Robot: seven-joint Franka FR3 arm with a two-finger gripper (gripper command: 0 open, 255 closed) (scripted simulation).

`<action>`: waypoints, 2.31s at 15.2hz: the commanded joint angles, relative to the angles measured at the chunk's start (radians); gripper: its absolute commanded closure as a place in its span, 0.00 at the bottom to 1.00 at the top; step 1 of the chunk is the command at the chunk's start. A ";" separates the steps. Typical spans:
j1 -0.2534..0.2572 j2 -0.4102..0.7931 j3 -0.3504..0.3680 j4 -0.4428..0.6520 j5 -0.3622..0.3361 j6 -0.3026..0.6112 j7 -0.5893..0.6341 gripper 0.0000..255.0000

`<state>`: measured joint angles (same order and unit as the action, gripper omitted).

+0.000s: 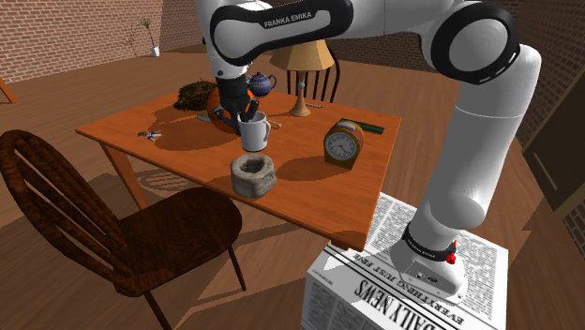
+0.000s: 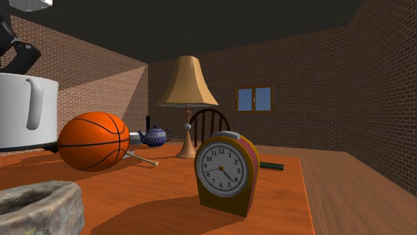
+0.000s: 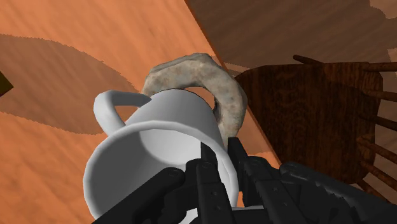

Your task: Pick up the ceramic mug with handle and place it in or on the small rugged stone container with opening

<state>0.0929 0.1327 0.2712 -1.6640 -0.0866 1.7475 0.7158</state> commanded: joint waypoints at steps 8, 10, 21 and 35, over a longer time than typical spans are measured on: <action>0.000 0.014 -0.001 -0.102 -0.006 0.116 0.009 1.00; -0.001 0.019 -0.002 -0.123 -0.008 0.141 0.012 1.00; 0.000 0.027 -0.002 -0.150 -0.012 0.176 0.015 0.00; 0.003 0.013 0.002 -0.039 -0.005 0.052 0.010 0.00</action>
<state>0.0963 0.1465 0.2727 -1.7030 -0.0913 1.8003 0.7259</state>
